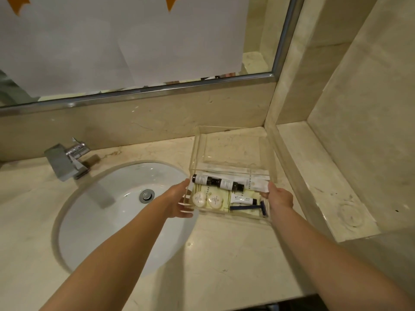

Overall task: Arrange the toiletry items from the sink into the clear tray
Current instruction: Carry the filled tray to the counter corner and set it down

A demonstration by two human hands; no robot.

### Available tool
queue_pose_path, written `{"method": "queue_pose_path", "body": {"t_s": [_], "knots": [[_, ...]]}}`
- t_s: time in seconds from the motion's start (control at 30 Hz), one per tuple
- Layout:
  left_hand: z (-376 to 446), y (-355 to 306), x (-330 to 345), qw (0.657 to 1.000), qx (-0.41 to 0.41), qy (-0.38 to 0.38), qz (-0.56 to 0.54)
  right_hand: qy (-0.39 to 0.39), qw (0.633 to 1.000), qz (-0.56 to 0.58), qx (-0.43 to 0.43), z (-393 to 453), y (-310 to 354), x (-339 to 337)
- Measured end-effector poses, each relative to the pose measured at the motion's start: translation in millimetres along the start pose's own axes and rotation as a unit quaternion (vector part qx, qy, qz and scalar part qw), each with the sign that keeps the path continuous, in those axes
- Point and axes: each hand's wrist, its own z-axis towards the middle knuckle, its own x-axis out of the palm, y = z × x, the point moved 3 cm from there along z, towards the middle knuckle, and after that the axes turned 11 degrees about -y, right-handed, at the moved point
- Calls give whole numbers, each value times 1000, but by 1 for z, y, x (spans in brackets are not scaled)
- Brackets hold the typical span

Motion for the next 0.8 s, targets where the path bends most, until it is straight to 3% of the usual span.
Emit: {"method": "queue_pose_path", "body": {"t_s": [0.3, 0.57, 0.8], "knots": [[-18, -9, 18, 997, 18, 0, -74, 15, 998, -51, -37, 10, 15, 0], [-18, -11, 17, 998, 22, -39, -53, 29, 958, -265, -111, -8, 11, 5], [-22, -18, 28, 997, 26, -13, -65, 18, 983, -171, -57, 1, 27, 12]]}}
